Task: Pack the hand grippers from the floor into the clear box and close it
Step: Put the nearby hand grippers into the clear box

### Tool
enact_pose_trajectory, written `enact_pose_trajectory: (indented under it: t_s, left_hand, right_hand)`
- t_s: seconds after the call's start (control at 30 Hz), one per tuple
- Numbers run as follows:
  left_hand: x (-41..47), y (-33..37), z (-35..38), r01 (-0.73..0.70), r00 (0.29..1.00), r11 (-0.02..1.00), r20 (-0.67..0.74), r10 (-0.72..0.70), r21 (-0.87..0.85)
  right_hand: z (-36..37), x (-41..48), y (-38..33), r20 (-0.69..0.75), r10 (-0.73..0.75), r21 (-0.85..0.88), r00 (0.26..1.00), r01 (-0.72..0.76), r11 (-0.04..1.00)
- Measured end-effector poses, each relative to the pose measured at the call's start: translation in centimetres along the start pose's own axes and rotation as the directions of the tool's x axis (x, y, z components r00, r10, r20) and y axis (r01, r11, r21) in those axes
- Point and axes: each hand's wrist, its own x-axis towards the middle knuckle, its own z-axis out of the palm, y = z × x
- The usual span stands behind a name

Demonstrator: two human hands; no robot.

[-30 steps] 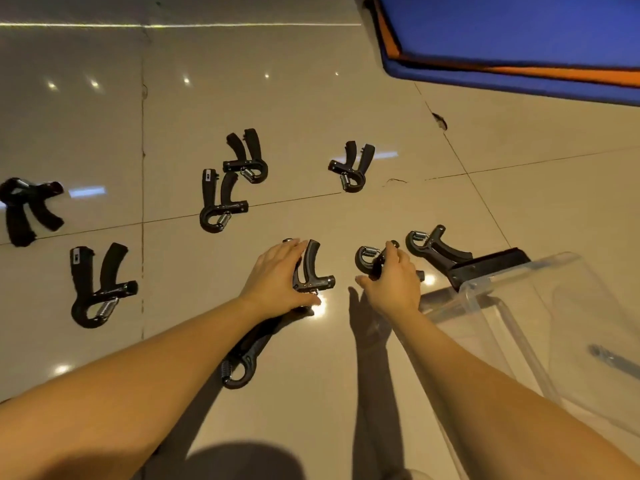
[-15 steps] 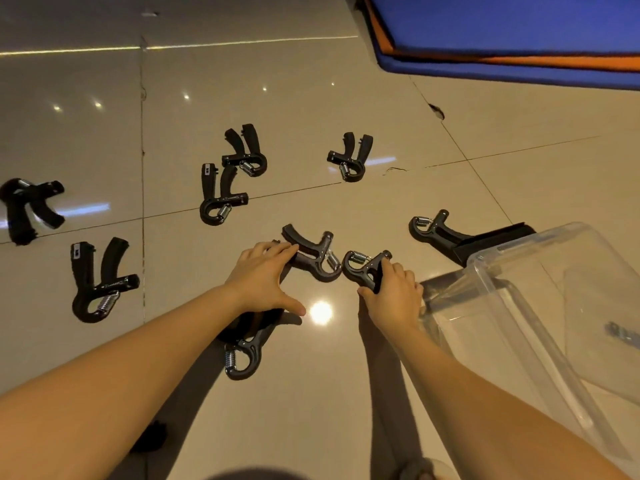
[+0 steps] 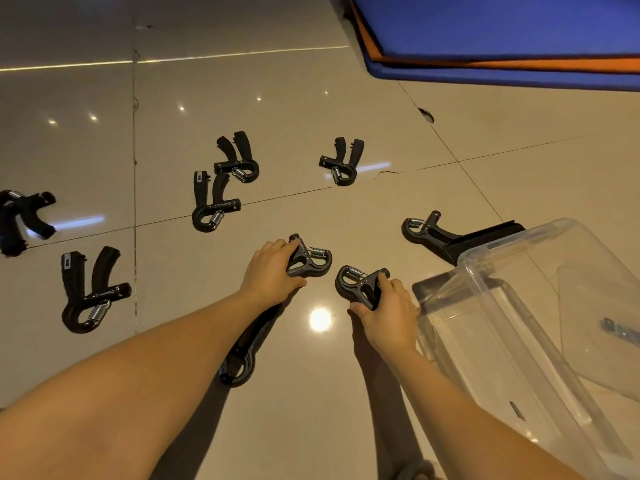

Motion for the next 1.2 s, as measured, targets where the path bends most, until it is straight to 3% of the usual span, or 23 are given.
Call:
enact_pose_trajectory:
  t_s: [0.3, 0.47, 0.67, 0.9, 1.2]
  left_hand:
    - [-4.4, 3.1, -3.7, -0.047, 0.982, 0.992, -0.19, 0.024, -0.117]
    - [-8.3, 7.3, -10.4, -0.055, 0.948, 0.985, -0.319, 0.0, -0.165]
    - [-13.3, 14.5, -16.1, -0.118, 0.91, 0.983, -0.411, 0.05, -0.143]
    - [-18.8, 25.2, -17.4, -0.134, 0.909, 0.967, -0.416, 0.032, -0.219]
    - [-20.8, 32.1, -14.6, -0.148, 0.921, 0.938, -0.389, 0.015, -0.314]
  right_hand:
    - [-3.8, -3.2, -2.5, -0.07, -0.023, 0.162, 0.997, 0.034, 0.986]
    - [-10.0, -6.0, -5.2, -0.167, -0.055, 0.248, 0.984, 0.095, 0.964]
    - [-19.8, -9.7, -5.1, -0.251, -0.135, 0.223, 0.959, 0.192, 0.956]
    - [-32.6, -13.3, 0.2, -0.265, -0.114, 0.187, 0.957, 0.167, 0.968]
    - [-42.9, -15.5, 3.3, -0.24, -0.119, 0.117, 0.964, 0.15, 0.982]
